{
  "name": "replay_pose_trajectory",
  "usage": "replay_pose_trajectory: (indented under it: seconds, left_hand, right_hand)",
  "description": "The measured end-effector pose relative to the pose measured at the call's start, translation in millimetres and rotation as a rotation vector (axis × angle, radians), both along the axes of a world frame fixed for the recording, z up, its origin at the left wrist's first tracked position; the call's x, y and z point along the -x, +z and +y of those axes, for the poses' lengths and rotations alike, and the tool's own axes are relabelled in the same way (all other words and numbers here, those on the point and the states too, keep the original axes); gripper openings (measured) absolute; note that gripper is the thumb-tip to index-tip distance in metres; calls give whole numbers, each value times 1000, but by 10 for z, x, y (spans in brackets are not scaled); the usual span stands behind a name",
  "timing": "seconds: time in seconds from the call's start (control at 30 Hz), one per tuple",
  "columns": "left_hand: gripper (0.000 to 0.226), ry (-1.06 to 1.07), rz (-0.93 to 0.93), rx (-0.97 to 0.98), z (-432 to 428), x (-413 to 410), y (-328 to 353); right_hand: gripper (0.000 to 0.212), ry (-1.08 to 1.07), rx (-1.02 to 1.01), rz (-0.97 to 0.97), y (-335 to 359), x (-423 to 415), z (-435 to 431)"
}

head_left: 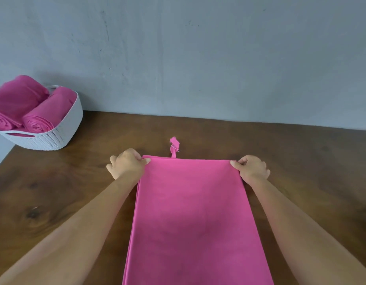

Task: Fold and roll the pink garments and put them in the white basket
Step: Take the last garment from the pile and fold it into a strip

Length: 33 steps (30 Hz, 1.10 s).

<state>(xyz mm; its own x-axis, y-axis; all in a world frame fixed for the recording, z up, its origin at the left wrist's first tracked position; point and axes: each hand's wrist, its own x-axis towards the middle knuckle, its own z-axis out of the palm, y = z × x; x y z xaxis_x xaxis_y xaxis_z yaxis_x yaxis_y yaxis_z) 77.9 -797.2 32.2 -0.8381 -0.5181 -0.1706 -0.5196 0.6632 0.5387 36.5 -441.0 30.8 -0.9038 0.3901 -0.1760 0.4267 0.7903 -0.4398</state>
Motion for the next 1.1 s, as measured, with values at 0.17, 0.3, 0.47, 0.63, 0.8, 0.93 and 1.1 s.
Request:
replay_pose_trajectory:
  seconds: [0.17, 0.3, 0.47, 0.63, 0.8, 0.93, 1.1]
  left_hand:
    - [29, 99, -103, 3, 86, 504, 77]
    - [28, 134, -119, -2, 141, 890, 71]
    - [33, 160, -129, 48, 167, 1367, 51]
    - [40, 183, -123, 80, 182, 1731, 20]
    - [54, 202, -151, 133, 163, 1996, -19]
    - [55, 211, -115, 143, 158, 2079, -56]
    - [57, 180, -103, 193, 171, 2096, -79]
  right_hand:
    - [31, 38, -39, -1, 15, 536, 43]
    - [32, 41, -71, 13, -1, 934, 51]
    - [39, 28, -154, 22, -62, 1388, 46]
    - [48, 13, -196, 37, -103, 1796, 36]
    - [51, -12, -195, 54, -148, 2083, 0]
    - [53, -28, -195, 57, -156, 2192, -10]
    - [58, -12, -231, 73, -195, 2136, -23]
